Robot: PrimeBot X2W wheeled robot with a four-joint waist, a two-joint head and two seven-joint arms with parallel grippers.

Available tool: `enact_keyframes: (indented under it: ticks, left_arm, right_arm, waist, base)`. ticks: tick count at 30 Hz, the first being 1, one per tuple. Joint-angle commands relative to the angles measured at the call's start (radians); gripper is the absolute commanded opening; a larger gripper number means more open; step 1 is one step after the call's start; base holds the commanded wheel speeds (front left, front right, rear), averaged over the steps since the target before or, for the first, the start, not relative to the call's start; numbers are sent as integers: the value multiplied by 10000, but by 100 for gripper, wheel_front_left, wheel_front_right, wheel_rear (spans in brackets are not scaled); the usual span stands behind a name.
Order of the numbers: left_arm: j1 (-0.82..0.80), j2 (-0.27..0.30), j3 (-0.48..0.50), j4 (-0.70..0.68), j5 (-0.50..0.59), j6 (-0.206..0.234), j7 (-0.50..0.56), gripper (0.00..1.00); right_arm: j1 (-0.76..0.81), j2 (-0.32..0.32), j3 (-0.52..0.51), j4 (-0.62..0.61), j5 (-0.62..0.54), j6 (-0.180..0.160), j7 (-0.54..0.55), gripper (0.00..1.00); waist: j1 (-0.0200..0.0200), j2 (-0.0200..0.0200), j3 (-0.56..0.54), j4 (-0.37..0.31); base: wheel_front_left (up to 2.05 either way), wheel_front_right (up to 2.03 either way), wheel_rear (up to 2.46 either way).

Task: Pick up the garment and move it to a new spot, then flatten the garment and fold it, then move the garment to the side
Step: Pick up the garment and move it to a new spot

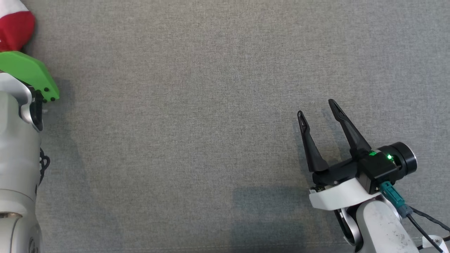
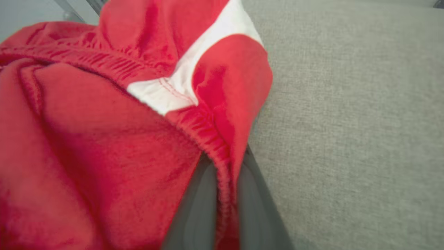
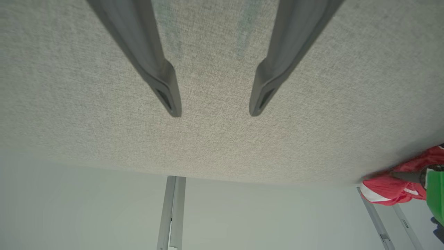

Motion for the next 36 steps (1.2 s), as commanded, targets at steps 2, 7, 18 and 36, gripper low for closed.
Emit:
enact_keyframes:
  ticks: [2, 7, 18, 36]
  left_arm:
    - [-107, 54, -57, -112, 35, -43, -584, 0]
    - [-254, 137, -140, -303, 19, -237, -1953, 0]
    - [63, 134, -244, -2143, -49, -1139, -2344, 0]
    - [316, -152, -1846, -6767, -3484, -1336, -260, 0]
  right_arm:
    - [-48, -30, -16, 39, 106, -3, -17, 100]
    - [-6, -30, 60, 170, 449, -3, -17, 100]
    - [463, -30, -49, 351, 1194, -3, -17, 100]
    - [1143, -28, -303, 246, 2030, -1, -17, 100]
  waist:
    - [0, 0, -191, 4]
    - [0, 0, -840, 18]
    - [0, 0, -2637, -182]
    - [0, 0, -4073, -1774]
  base:
    - [0, 0, 0]
    - [0, 0, 0]
    - [0, 0, 0]
    - [0, 0, 0]
